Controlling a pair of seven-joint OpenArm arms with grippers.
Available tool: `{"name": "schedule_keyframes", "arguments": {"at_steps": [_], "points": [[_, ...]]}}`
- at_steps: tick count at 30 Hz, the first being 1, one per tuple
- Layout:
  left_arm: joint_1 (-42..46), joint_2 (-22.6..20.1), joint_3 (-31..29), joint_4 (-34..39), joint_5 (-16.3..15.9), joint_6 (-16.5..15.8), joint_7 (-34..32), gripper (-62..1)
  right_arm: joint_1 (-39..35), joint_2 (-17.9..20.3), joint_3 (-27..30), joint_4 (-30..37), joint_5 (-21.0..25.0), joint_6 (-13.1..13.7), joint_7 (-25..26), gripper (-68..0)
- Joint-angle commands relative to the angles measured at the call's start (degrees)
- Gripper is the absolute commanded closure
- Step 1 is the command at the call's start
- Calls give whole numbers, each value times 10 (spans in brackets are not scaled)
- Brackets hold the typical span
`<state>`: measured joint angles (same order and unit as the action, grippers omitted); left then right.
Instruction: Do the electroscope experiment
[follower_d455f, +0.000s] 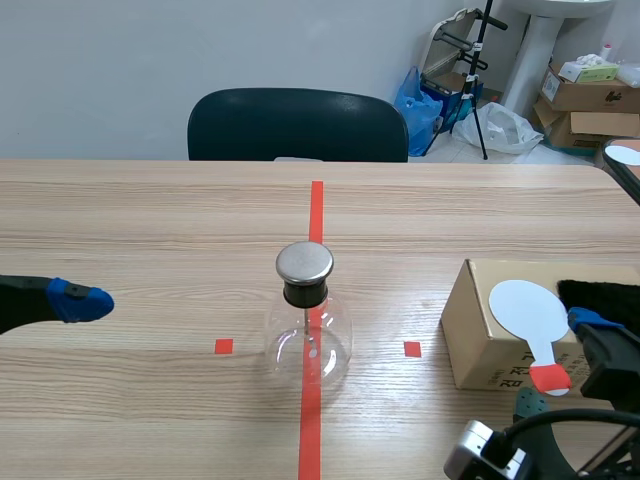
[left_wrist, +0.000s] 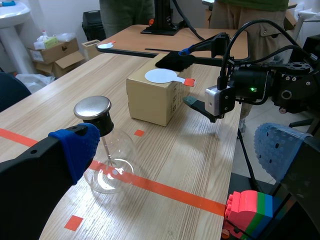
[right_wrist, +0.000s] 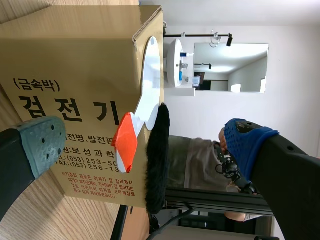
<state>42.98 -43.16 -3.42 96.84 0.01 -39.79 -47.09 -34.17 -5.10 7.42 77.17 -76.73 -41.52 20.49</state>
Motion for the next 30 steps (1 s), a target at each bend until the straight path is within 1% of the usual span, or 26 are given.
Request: {"name": "schedule_keyframes", "arguments": {"at_steps": [1, 3, 6, 8, 9, 15, 18, 19, 21, 24, 26, 27, 28, 30], "points": [[-3, 4, 0, 3, -8, -1, -9, -623, -1, 1, 1, 5, 2, -33, -2, -679], [-3, 4, 0, 3, -8, -1, -9, -623, -6, 1, -1, 5, 2, -33, -2, -679], [-3, 4, 0, 3, -8, -1, -9, -623, -37, 1, -4, 20, 3, -33, 3, -679], [-3, 4, 0, 3, -8, -1, -9, -623, -63, 1, -6, 33, 11, -33, 7, -679], [-3, 4, 0, 3, -8, -1, -9, -623, -76, 1, -7, 41, 23, -33, 10, -679], [-3, 4, 0, 3, -8, -1, -9, -623, -157, 4, -7, 105, 127, -33, 55, -679], [-3, 14, 0, 3, -11, -1, -6, -623, -196, 15, -7, 150, 203, -33, 100, -679], [-3, 21, 0, 3, -11, 5, 4, -623, -208, 20, -7, 167, 230, -15, 107, -679], [-3, 41, 0, 4, -11, 40, 30, -623, -229, 33, -7, 207, 277, 31, 108, -679], [-3, 73, 0, 17, -11, 91, 83, -623, -255, 64, -7, 270, 354, 108, 107, -679], [-3, 92, 0, 35, -11, 116, 116, -623, -266, 86, -7, 308, 402, 150, 105, -679], [-3, 100, 0, 45, -15, 125, 134, -623, -270, 97, -7, 326, 427, 169, 102, -679], [-3, 108, 0, 57, -26, 134, 156, -623, -272, 109, -7, 343, 453, 188, 99, -679], [-3, 121, 0, 81, -55, 148, 205, -623, -273, 132, -5, 373, 504, 221, 95, -679]]}}
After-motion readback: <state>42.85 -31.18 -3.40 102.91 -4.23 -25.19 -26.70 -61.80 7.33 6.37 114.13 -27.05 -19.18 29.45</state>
